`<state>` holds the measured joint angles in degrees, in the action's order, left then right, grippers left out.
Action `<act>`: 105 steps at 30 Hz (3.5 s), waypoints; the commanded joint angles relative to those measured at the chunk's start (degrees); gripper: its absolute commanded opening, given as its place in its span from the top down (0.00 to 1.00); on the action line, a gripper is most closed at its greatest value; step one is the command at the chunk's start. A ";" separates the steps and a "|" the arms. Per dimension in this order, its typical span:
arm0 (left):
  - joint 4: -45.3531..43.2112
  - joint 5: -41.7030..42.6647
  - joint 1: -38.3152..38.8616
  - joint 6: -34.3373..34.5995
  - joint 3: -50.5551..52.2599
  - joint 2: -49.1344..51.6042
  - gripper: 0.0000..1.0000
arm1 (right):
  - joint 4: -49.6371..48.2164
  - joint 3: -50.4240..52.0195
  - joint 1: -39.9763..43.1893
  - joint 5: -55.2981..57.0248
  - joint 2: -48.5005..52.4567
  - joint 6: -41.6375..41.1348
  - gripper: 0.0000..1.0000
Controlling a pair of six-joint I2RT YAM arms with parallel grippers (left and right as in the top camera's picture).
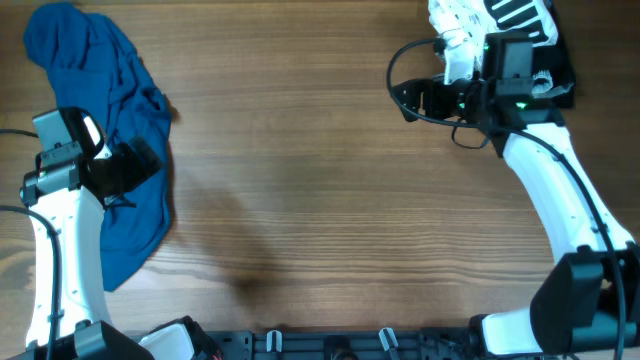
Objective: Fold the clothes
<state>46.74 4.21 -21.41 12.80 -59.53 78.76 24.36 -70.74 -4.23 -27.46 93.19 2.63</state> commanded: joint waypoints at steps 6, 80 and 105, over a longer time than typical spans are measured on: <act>-3.58 -4.79 -0.24 -0.66 3.52 13.05 0.10 | 0.50 -1.53 -1.05 0.81 1.99 0.33 0.00; 1.81 -20.74 43.21 3.91 -47.32 -22.32 0.96 | 8.66 -12.68 -10.43 10.58 -30.38 0.50 0.96; 0.55 -7.93 33.11 -7.91 -49.86 29.68 0.00 | -13.94 -14.69 0.92 10.99 11.26 -2.86 0.00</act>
<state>39.79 -7.62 12.47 6.83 -106.69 113.34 8.93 -83.42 -2.76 -13.85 104.95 0.73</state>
